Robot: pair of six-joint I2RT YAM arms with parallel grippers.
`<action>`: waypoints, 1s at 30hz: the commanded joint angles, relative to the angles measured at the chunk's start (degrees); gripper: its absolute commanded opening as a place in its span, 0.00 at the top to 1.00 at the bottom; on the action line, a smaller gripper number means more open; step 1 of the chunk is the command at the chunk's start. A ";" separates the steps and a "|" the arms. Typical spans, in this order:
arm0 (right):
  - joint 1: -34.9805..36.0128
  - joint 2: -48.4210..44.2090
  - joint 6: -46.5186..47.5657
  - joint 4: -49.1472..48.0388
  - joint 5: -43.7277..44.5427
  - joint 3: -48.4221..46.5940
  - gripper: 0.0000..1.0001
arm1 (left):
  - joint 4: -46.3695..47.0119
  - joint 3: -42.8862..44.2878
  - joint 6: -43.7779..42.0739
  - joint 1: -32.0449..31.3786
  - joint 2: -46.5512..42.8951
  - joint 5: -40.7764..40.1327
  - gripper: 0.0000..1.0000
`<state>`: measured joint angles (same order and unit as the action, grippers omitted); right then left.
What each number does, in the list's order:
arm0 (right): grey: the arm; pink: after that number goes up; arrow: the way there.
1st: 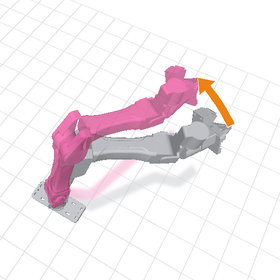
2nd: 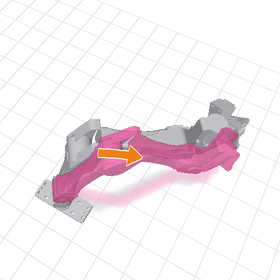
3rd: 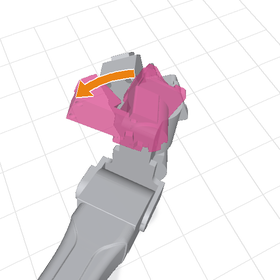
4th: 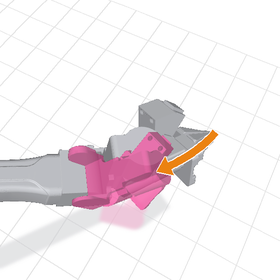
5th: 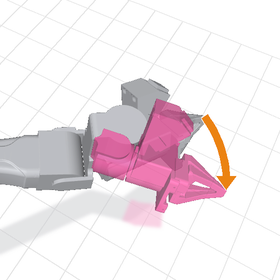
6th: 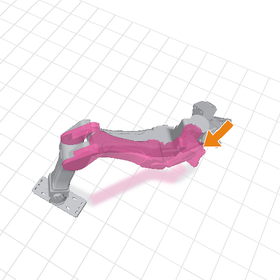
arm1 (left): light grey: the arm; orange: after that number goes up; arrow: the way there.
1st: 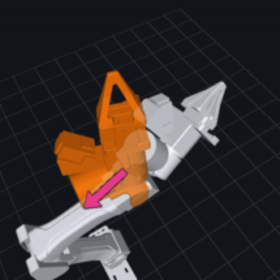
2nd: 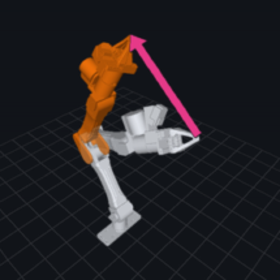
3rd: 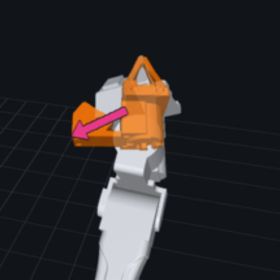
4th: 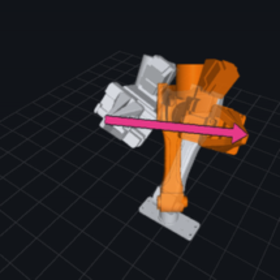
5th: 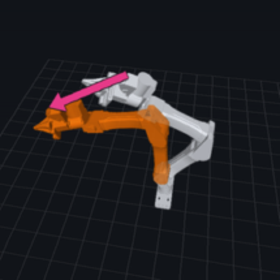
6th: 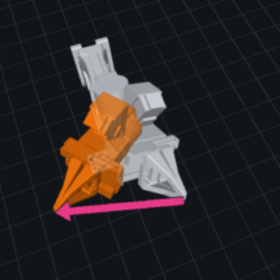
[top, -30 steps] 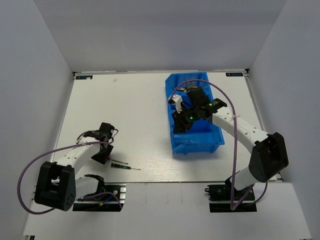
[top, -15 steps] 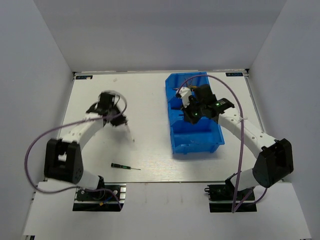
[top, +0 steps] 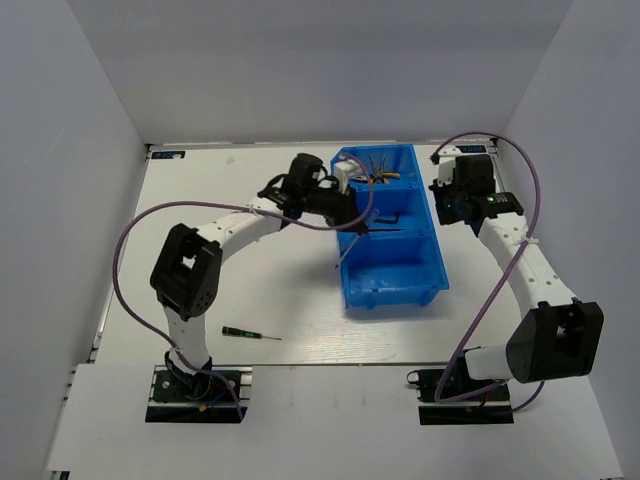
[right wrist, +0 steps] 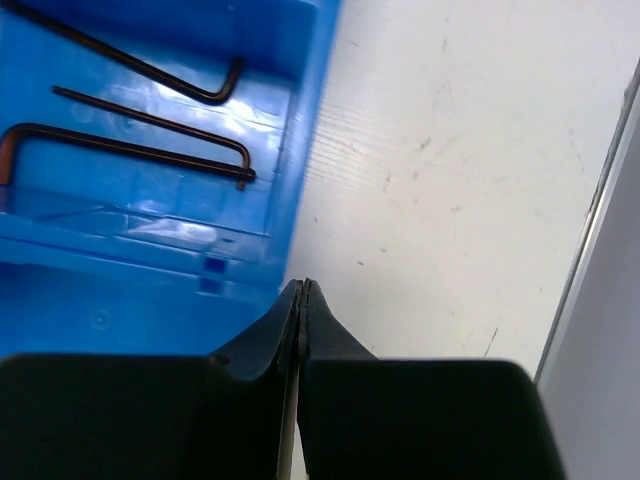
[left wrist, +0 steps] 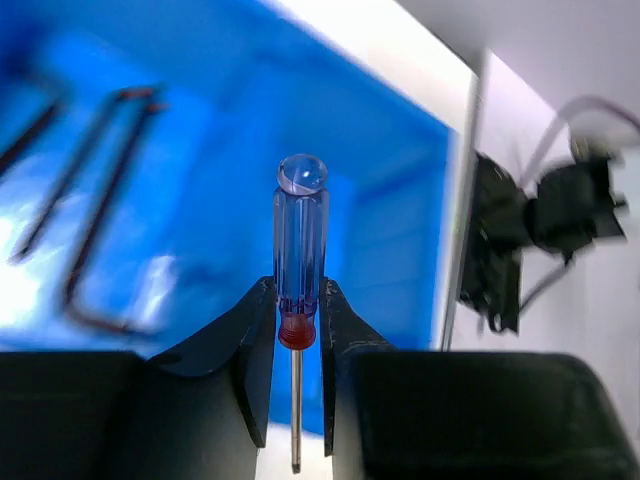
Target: Sort the tools into containers
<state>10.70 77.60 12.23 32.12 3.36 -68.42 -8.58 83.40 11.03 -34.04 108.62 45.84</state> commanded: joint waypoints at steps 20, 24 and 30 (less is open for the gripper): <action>-9.56 -13.61 12.55 3.55 -50.44 5.05 0.54 | 0.84 3.89 -6.21 -9.91 -5.74 -14.28 0.29; -4.66 -10.64 17.11 6.98 -61.62 4.35 0.68 | 3.05 -11.10 1.07 -8.32 -20.93 -32.58 0.24; 16.79 -3.44 18.54 3.94 -51.20 5.67 0.93 | -31.80 -26.94 41.03 -2.09 -40.91 -73.17 0.00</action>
<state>20.10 71.72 28.84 37.30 -49.43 -63.64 -17.02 62.83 25.80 -39.35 76.25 -0.01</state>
